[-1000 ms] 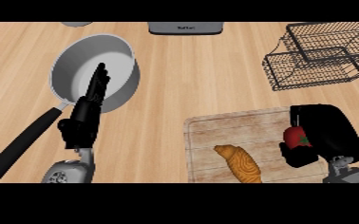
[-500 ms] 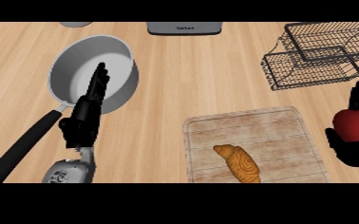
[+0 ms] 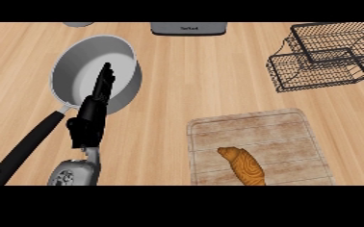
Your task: Pick the tomato from the cutting board and place it in the tiered basket
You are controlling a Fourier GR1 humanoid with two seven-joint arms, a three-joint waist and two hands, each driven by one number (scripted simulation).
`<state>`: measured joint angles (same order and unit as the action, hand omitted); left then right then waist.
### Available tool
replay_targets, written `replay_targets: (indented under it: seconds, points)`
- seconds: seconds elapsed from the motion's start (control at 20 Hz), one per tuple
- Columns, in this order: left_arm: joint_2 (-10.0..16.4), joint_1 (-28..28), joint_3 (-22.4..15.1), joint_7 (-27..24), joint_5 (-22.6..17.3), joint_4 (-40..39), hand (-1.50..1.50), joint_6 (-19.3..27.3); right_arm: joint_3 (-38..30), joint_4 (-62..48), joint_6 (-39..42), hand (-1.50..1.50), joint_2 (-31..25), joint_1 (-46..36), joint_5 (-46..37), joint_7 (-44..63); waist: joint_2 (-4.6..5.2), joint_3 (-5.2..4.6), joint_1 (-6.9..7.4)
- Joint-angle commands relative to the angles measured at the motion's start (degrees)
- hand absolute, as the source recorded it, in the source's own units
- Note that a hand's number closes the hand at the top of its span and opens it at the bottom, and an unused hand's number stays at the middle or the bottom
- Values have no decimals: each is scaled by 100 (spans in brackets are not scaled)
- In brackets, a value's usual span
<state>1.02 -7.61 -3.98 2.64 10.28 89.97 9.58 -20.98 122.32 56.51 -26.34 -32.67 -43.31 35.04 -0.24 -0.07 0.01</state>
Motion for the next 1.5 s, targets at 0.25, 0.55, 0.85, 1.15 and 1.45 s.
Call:
replay_targets:
  seconds: [0.25, 0.55, 0.85, 1.15, 1.45]
  points:
    - [-59, -110, -67, -8, 76, -146, 0, -5, -172, -1920, -329, 150, -415, -1424, 264, 230, 33, 4, 54]
    - [80, -214, 7, 580, -30, 301, 0, -120, 366, -2619, -1333, 150, -535, -1304, -350, -238, 29, 6, 56]
    - [143, 29, 90, 53, -84, 133, 0, -155, 327, -4087, -2272, 150, -1297, -1331, -714, -1450, 43, 7, 75]
    - [111, 42, 60, -21, -85, 118, 0, -146, 609, -5422, -3087, 150, -1364, -1553, -1119, -2005, 49, 7, 94]
    - [72, -67, 55, -76, 8, -58, 0, -67, -341, -6172, -3217, -150, -954, -1635, -355, -1694, 49, 9, 78]
